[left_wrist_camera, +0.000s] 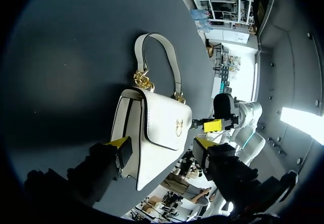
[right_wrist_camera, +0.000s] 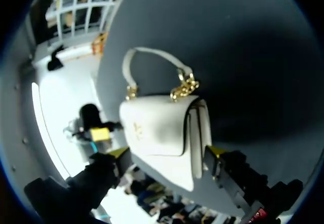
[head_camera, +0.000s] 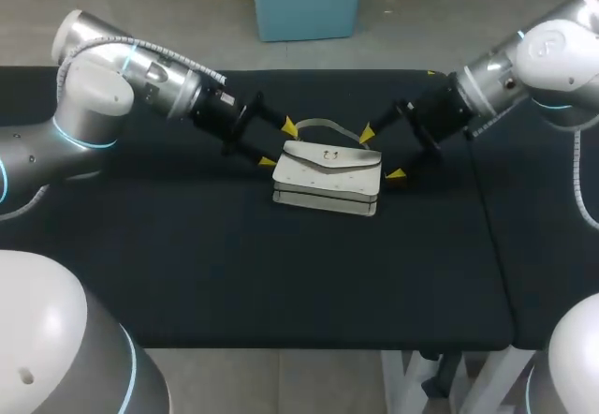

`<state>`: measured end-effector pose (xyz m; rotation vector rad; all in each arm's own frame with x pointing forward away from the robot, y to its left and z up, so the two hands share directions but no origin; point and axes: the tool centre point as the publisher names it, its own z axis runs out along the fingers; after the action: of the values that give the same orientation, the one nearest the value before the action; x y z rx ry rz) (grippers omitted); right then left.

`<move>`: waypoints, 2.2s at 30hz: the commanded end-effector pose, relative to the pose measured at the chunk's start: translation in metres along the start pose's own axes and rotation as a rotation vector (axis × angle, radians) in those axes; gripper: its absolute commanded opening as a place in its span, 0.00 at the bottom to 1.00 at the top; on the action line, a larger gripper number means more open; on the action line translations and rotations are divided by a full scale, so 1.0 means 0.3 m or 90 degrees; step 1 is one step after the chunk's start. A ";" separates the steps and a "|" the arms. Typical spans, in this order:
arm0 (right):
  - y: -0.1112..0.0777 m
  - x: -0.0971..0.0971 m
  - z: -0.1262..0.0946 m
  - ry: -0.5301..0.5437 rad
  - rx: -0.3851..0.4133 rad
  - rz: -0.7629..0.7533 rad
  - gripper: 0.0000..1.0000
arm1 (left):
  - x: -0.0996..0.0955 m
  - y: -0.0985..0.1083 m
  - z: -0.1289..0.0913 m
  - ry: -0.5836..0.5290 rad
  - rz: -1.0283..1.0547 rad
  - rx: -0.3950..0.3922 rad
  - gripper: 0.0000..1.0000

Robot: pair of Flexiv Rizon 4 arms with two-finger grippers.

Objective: Pick up the bag, open it, inspect its contents, close it, and place it on the opposite side

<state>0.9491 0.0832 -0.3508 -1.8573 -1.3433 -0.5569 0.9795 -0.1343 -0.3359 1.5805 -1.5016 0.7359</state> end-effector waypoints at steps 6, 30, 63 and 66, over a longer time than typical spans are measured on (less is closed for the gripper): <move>0.005 -0.011 0.027 0.024 0.003 0.000 0.84 | -0.010 -0.024 0.041 0.012 0.019 -0.025 0.73; 0.046 -0.043 0.098 0.063 -0.002 0.025 0.00 | -0.080 -0.046 0.089 0.013 0.001 -0.028 0.00; 0.010 -0.046 0.019 0.124 -0.041 0.008 1.00 | -0.048 0.014 0.025 0.024 0.031 0.000 1.00; -0.005 -0.043 -0.005 0.117 -0.050 0.007 1.00 | -0.021 0.040 -0.013 0.020 0.045 0.008 1.00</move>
<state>0.9506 0.0788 -0.3675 -1.8085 -1.2014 -0.7588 0.9809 -0.1349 -0.3549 1.4941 -1.5237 0.7873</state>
